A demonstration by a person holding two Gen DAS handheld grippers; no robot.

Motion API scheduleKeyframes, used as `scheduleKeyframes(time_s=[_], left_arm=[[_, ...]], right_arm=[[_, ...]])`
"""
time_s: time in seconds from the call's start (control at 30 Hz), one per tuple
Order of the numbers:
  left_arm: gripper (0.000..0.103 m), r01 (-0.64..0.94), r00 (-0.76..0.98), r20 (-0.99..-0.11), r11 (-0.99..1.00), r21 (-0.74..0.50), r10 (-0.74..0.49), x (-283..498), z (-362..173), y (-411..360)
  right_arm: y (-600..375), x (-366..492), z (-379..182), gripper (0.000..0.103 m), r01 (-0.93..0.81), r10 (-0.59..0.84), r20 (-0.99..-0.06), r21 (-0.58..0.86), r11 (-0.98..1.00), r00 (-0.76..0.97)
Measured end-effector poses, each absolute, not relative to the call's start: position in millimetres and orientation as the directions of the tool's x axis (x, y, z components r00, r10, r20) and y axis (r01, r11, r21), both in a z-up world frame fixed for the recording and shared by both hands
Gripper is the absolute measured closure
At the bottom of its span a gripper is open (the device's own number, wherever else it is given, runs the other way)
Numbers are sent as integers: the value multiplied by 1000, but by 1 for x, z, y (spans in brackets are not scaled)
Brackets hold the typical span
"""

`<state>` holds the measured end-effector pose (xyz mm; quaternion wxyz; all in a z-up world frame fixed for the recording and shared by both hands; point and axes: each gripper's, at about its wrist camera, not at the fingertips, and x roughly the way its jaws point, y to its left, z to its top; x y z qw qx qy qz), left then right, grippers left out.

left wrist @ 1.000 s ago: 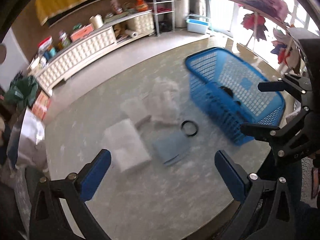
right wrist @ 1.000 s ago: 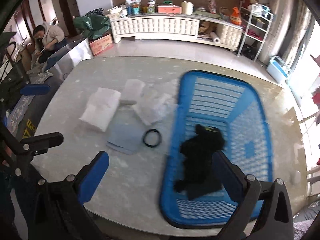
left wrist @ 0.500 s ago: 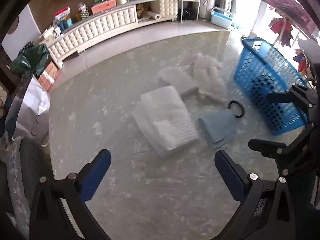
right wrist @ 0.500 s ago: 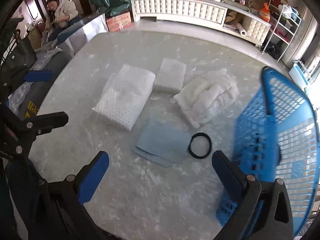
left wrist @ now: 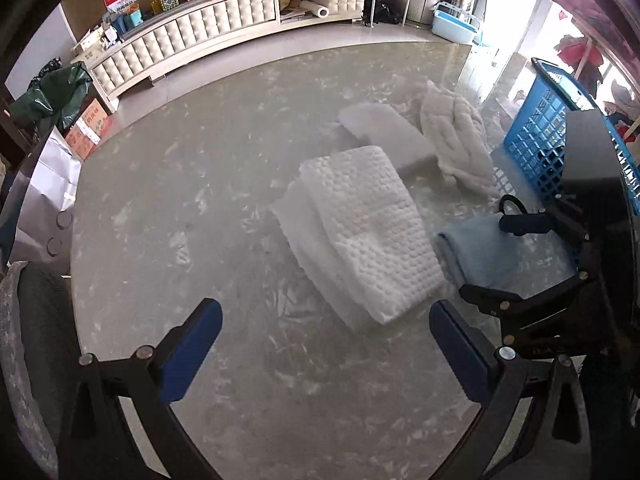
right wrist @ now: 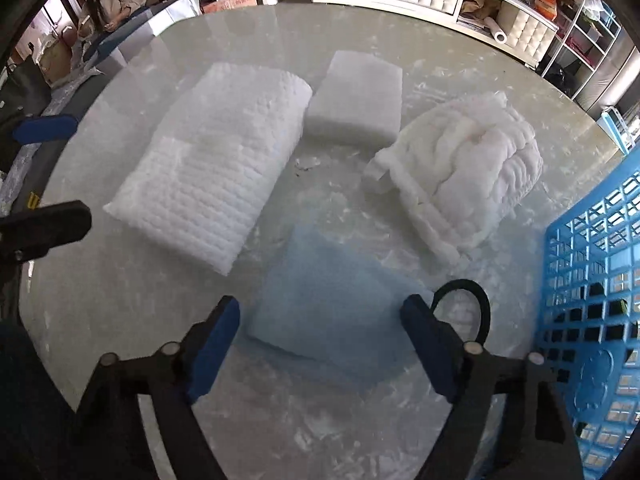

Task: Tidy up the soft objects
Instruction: 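Grasp the light blue cloth with the right tool, then drop the blue cloth in the basket with the right tool while the left grasps the white towel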

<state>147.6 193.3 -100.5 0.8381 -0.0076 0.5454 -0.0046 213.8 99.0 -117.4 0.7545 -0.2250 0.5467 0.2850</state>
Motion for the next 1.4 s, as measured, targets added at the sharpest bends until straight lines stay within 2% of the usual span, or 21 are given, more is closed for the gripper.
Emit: scheduleKeyframes(time_s=[0.17,0.2,0.27,0.33,0.43,0.53,0.63,0.8,1.1,1.4], left_arm=[[0,0,399,-917,1000,-16,-15,155,-108,195],[0,1,397,-918,1000,-17,-16,156,-109,195],[0,1,393,-919,1000,-22,-20,159,-113,195],[0,0,388,-921,1000,-26,-24,161,-115,194],[0,-8,376,-926,1000,-25,-20,164,-120,196],[0,-12,380,-925,1000,-27,-21,165,-119,197],[0,-9,383,-923,999,-34,-28,165,-117,196],[0,2,389,-921,1000,-21,-21,171,-114,192],[0,14,357,-933,999,-37,-39,191,-135,191],[0,11,346,-932,994,-110,-107,202,-153,193]], right_arm=[[100,212,-121,31,-691,173,-949,-61,720,264],[99,211,-121,35,-694,178,-947,-60,718,266],[100,208,-121,45,-702,186,-944,-63,709,272],[101,204,-121,62,-708,193,-941,-65,703,277],[100,200,-121,80,-710,198,-937,-69,701,286],[98,197,-119,92,-714,198,-937,-72,696,288],[89,199,-114,95,-702,221,-942,-22,712,253],[75,194,-88,95,-695,234,-932,-27,719,278],[52,187,-6,94,-700,288,-884,-59,712,368],[-2,194,75,94,-648,329,-813,-76,758,480]])
